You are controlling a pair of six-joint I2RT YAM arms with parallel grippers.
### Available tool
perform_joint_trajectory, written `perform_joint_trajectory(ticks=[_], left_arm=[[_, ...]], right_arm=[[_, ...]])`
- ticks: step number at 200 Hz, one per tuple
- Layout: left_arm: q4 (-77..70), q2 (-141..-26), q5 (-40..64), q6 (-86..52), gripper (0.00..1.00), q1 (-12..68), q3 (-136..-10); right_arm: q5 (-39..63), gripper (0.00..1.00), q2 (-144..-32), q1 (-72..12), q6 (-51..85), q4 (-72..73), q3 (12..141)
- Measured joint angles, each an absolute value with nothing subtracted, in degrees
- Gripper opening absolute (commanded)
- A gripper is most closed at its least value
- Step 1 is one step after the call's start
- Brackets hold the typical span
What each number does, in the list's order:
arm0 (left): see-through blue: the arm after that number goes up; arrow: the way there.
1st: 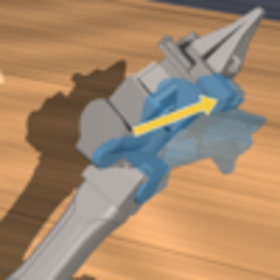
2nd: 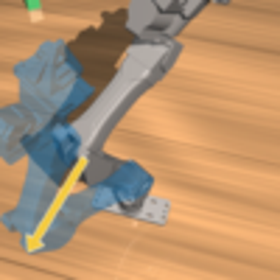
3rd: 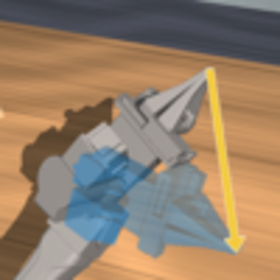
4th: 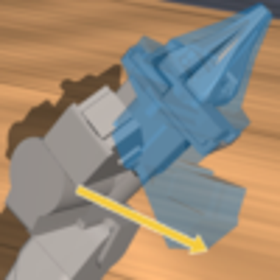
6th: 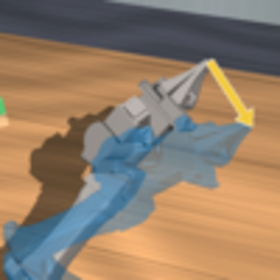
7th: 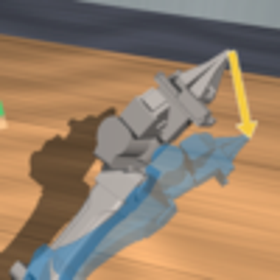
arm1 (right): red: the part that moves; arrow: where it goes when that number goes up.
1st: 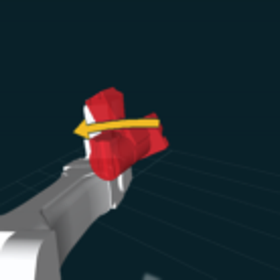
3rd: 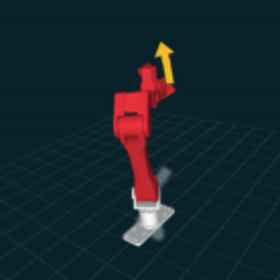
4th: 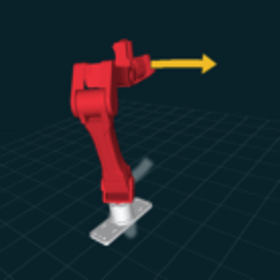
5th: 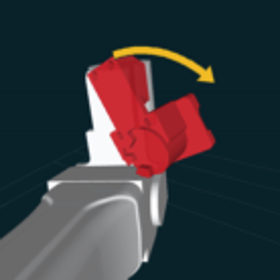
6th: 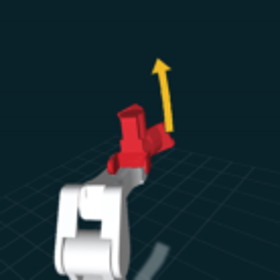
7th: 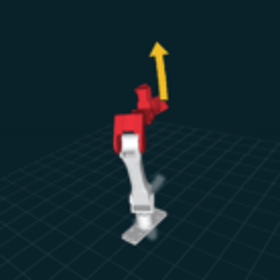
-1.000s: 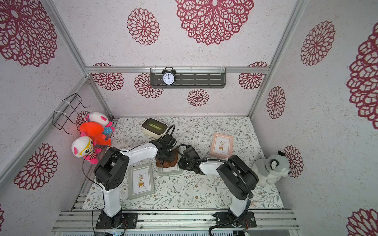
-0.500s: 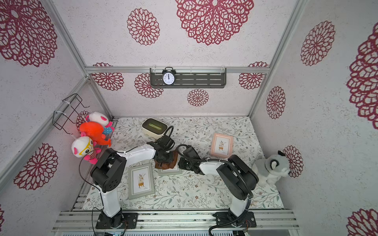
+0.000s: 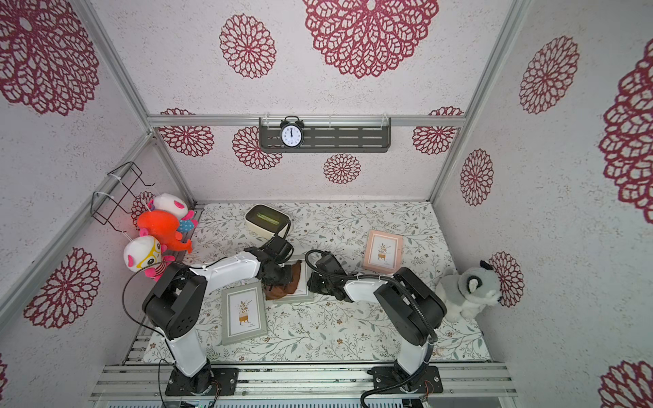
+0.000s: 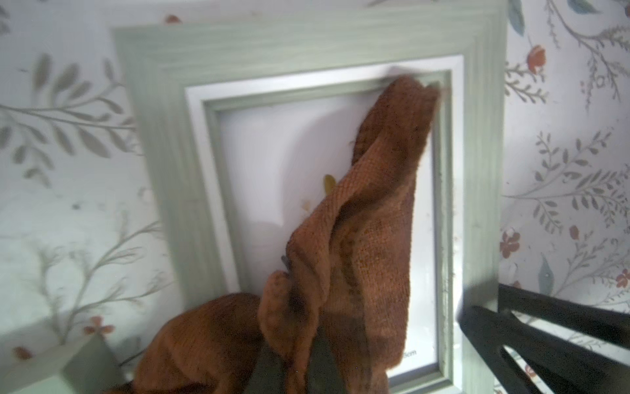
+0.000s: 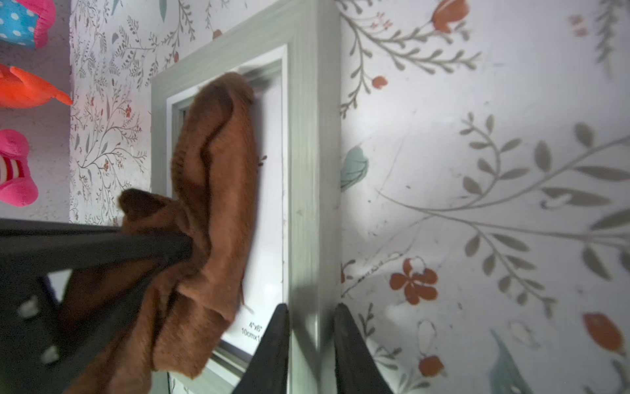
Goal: Wipe the picture frame with a cloth
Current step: Wipe the dirt from the picture frame.
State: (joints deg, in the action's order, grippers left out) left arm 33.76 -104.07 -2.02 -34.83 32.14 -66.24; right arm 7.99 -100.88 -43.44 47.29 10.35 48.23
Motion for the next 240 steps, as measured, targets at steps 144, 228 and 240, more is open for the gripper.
perform_joint_trajectory(ticks=[144,228,240], left_arm=[[35.42,-102.19,-8.47,-35.62,0.0,30.83,-61.32],[41.5,-101.08,-10.63,-38.57,0.0,36.49,-60.73],[43.22,-102.3,-10.81,-38.15,0.0,36.51,-62.39]], right_arm=[[7.9,0.24,-100.92,-43.81,47.66,9.67,48.58],[7.7,0.24,-100.9,-43.64,47.66,9.34,48.58],[7.68,0.24,-100.88,-43.64,47.64,9.32,48.58]])
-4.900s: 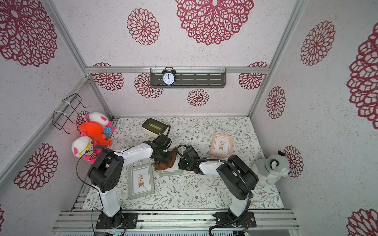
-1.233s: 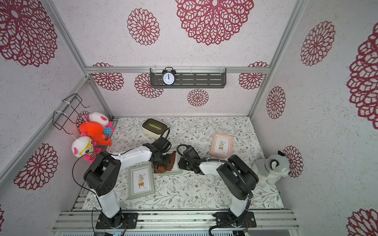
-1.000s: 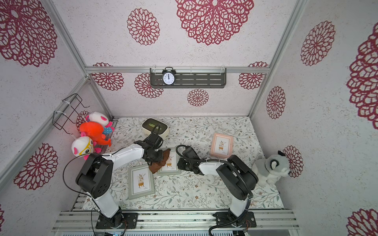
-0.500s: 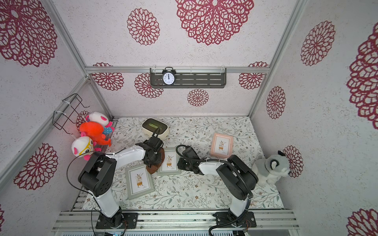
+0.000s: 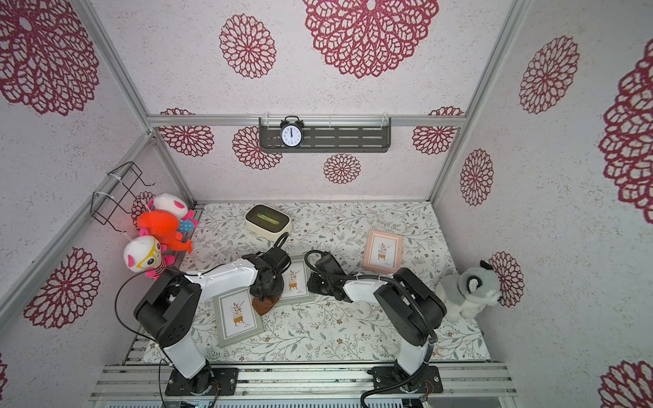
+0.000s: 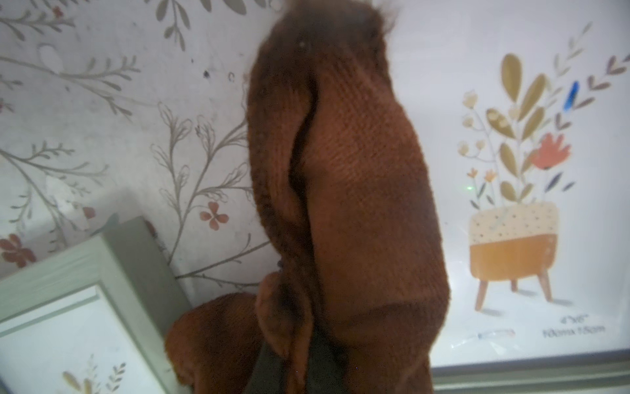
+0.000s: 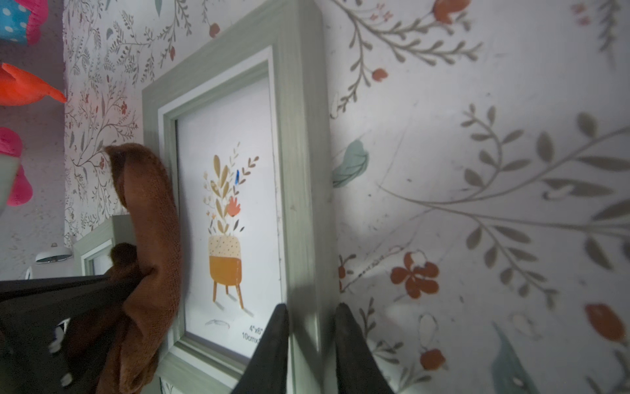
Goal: Wipe the picture frame with a cloth
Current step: Wipe the dirt from the picture frame.
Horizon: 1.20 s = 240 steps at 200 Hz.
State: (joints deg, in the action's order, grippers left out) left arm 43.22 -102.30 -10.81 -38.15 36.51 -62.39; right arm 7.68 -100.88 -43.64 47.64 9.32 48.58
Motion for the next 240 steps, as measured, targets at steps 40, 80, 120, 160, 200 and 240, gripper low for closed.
perform_joint_trajectory(ticks=[40,80,120,160,200,240], left_arm=[[46.3,-105.19,-11.07,-37.01,0.0,35.22,-66.17],[43.77,-107.0,-11.07,-35.83,0.0,31.55,-69.82],[42.54,-107.09,-11.0,-35.33,0.0,31.44,-71.85],[40.95,-100.75,-8.8,-36.56,0.0,35.33,-65.8],[38.5,-99.04,-6.83,-38.63,0.0,38.83,-61.65],[38.63,-100.88,-7.33,-39.13,0.0,39.48,-62.98]], right_arm=[[7.55,0.24,-100.84,-43.64,47.66,9.32,48.58],[7.55,0.24,-100.82,-43.64,47.66,9.32,48.58],[7.38,0.24,-100.82,-43.64,47.68,9.39,48.58],[7.35,0.24,-100.79,-43.64,47.7,9.65,48.4],[7.35,0.24,-100.79,-43.64,47.68,9.67,48.4],[7.33,0.24,-100.79,-43.66,47.68,9.65,48.4]])
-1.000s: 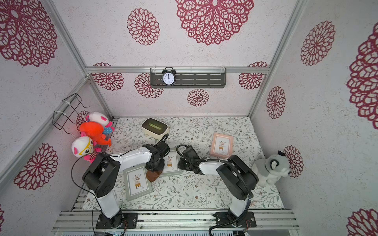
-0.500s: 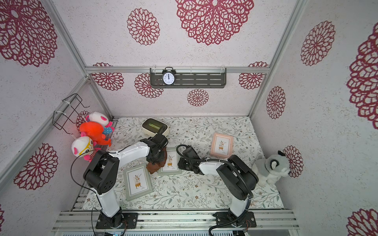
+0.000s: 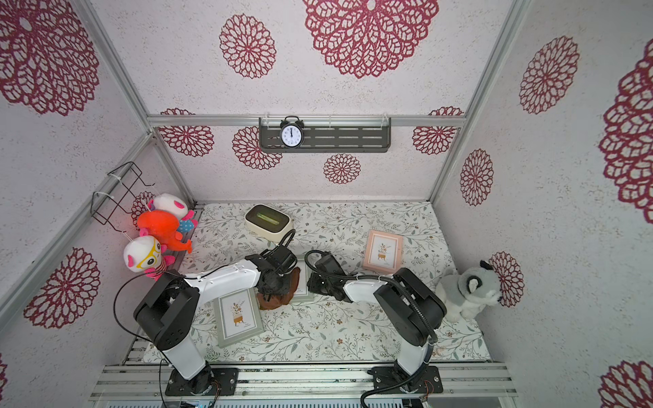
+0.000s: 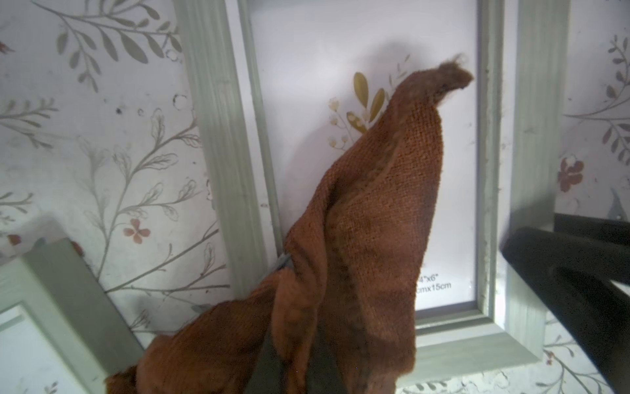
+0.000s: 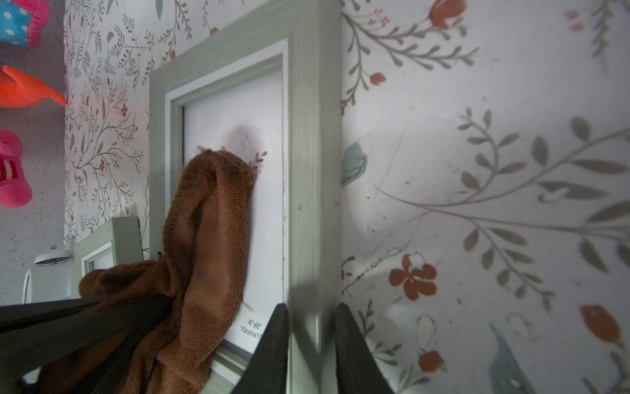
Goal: Wipe the picture frame with a cloth
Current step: Wipe the dirt from the picture frame.
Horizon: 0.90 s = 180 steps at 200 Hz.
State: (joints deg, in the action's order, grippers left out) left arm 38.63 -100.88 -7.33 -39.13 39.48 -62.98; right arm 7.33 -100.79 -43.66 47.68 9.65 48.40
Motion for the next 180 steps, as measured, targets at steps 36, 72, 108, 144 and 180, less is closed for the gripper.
perform_joint_trajectory(ticks=[36,72,108,144,180], left_arm=[[38.92,-101.01,-6.7,-38.98,0.0,39.62,-63.24],[38.3,-103.48,-3.2,-38.15,0.0,42.68,-65.89],[37.19,-106.26,1.48,-37.71,0.0,44.14,-69.97],[37.23,-106.48,2.39,-37.65,0.0,44.1,-69.38],[34.57,-102.43,0.49,-37.69,0.0,42.3,-63.48]], right_arm=[[7.33,0.24,-100.79,-43.66,47.7,9.65,48.4],[7.35,0.24,-100.79,-43.66,47.7,9.72,48.4],[7.4,0.24,-100.79,-43.66,48.12,9.69,48.4],[7.4,0.24,-100.79,-43.64,48.16,9.72,48.4],[7.42,0.24,-100.79,-43.66,48.16,10.09,48.16]])
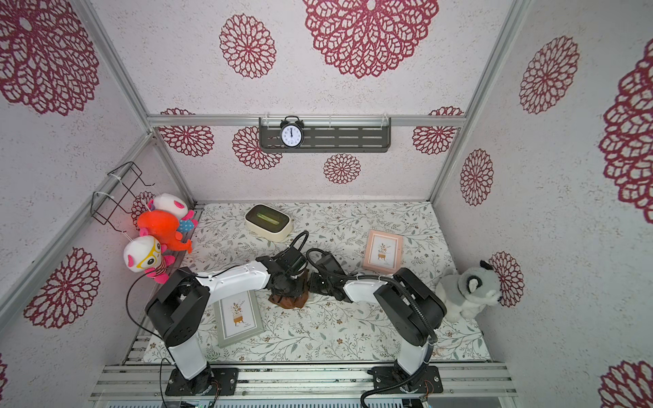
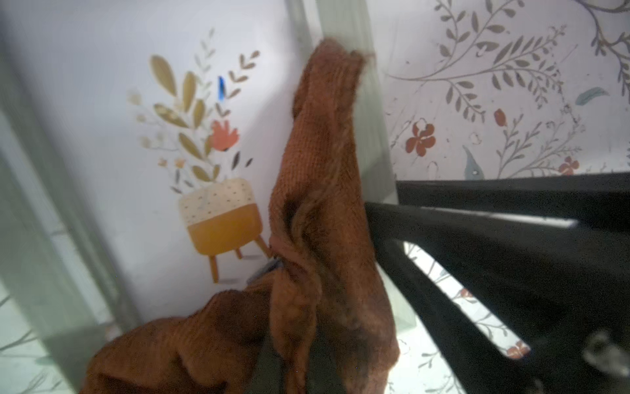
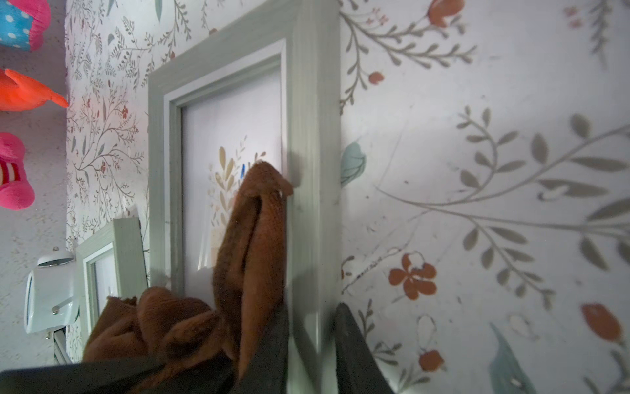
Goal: Wipe the picture frame with a cloth
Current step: Wipe the dirt from the picture frame, then place the cleaning item at the center of the board.
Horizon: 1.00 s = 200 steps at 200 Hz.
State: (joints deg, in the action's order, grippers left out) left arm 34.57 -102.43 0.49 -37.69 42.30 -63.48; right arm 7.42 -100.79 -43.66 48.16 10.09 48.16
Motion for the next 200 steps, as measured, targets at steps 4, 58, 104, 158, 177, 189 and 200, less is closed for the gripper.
perform_joint_trajectory(ticks=[4,58,104,158,177,189,200], left_arm=[[34.44,-101.84,0.27,-37.69,0.0,41.87,-62.76],[35.7,-101.71,0.91,-37.71,0.0,39.42,-62.61],[37.17,-107.74,2.37,-37.69,0.0,43.77,-70.26],[37.98,-108.14,5.52,-37.93,0.0,43.66,-70.81],[37.95,-108.14,6.94,-38.37,0.0,42.78,-70.81],[38.04,-108.14,7.88,-38.7,0.0,42.28,-70.89],[38.28,-108.14,8.67,-39.09,0.0,41.91,-71.16]], right_arm=[[7.46,0.24,-100.79,-43.66,48.14,10.15,48.14],[7.55,0.24,-100.79,-43.68,48.16,10.22,48.14],[7.64,0.26,-100.55,-43.66,48.9,11.11,47.48],[7.92,0.43,-94.61,-43.7,50.26,7.01,43.09],[7.7,0.51,-91.07,-43.53,50.46,3.86,41.17],[7.7,0.55,-89.01,-43.4,50.63,2.07,40.12],[7.68,0.59,-87.13,-43.38,50.76,0.84,39.18]])
